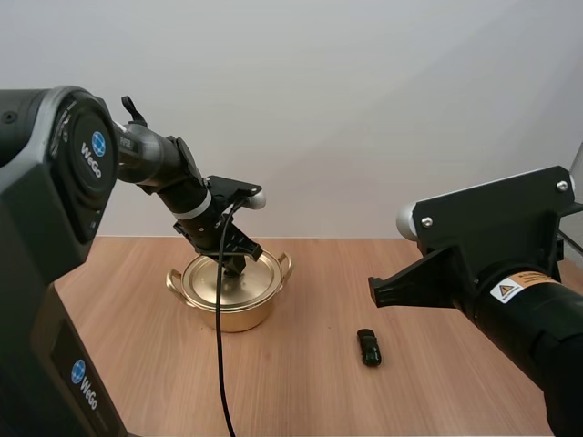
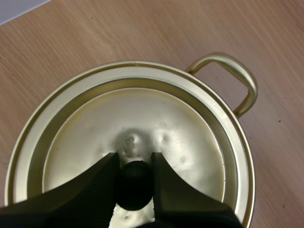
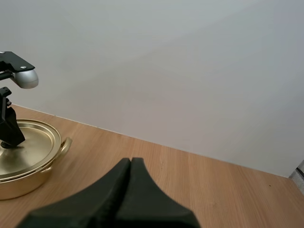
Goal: Open the pot, put the car inside, and close it
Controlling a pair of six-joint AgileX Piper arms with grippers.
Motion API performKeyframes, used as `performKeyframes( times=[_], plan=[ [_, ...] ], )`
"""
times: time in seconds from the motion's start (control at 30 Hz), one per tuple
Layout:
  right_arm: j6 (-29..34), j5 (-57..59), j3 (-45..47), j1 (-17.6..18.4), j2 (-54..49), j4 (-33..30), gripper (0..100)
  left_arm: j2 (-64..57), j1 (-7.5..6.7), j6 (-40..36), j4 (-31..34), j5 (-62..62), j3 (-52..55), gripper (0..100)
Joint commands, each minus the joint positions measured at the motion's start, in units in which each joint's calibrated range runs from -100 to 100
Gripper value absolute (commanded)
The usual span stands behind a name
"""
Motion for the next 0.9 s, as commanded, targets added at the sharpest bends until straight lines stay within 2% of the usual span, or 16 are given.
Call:
performKeyframes(
  times=[0.0,0.17,0.33,0.4,0.57,0.73,0.77,0.83,0.87],
  plan=[
    [-0.03,0.02,0.14,-0.02,0.02,-0.05,0,-1.64,-0.01,0.00,-1.70,1.47,-1.24,0],
    [-0.03,-3.00,2.01,0.06,0.89,-0.51,0,-11.40,0.09,0.04,-8.11,8.63,-6.52,0],
    [-2.97,-15.99,4.36,0.06,7.06,-0.51,0,-30.19,0.20,-0.23,-15.81,8.99,-9.76,0],
    [-5.20,-16.44,4.41,0.06,12.17,1.19,0,-39.34,0.20,-1.13,-18.29,7.45,-10.74,0],
    [-11.08,-8.54,0.72,0.06,28.78,8.05,0,-56.26,0.20,-3.06,-18.35,-1.94,-10.88,0],
    [-10.92,3.46,-7.10,0.06,43.55,9.84,0,-64.11,2.67,-3.63,-12.91,-2.11,-10.88,0],
    [-10.62,3.91,-8.05,0.06,45.44,9.97,11,-64.56,3.09,-3.86,-12.28,-2.11,-10.88,0],
    [-9.93,3.88,-8.82,0.06,47.81,9.97,44,-65.00,3.79,-4.48,-11.75,-2.11,-10.88,0],
    [-9.93,3.69,-8.82,0.06,48.81,9.97,66,-65.00,4.00,-4.58,-11.75,-1.91,-10.88,0]
  ],
)
